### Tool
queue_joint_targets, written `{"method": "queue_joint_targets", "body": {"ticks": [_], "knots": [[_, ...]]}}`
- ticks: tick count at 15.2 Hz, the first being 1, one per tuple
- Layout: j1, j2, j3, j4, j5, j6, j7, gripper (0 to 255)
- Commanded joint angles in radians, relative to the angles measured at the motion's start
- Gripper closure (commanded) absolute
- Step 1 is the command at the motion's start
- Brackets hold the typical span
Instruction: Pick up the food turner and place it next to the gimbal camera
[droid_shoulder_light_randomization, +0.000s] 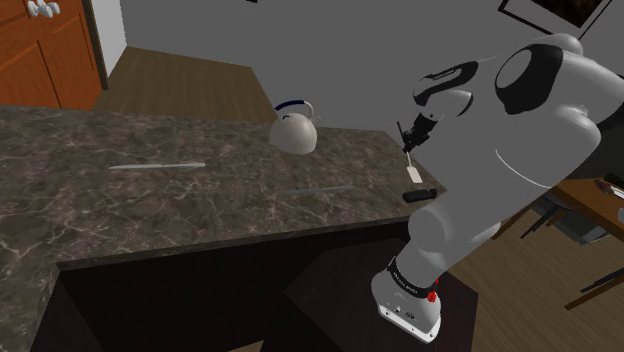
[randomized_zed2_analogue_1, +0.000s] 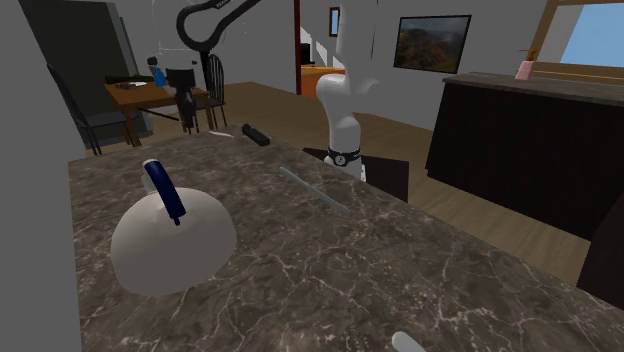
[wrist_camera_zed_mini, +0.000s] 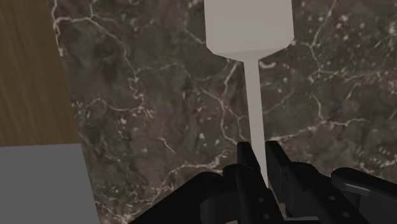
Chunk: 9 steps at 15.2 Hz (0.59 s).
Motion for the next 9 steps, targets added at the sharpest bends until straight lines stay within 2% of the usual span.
{"method": "queue_joint_targets", "body": {"ticks": [1,9], "knots": [[0.001,0.013,-0.002,-0.017,0.008,0.028,-0.005,255],[0.003,0.081,-0.011,-0.068,0.058,0.136,-0.044,255]]}}
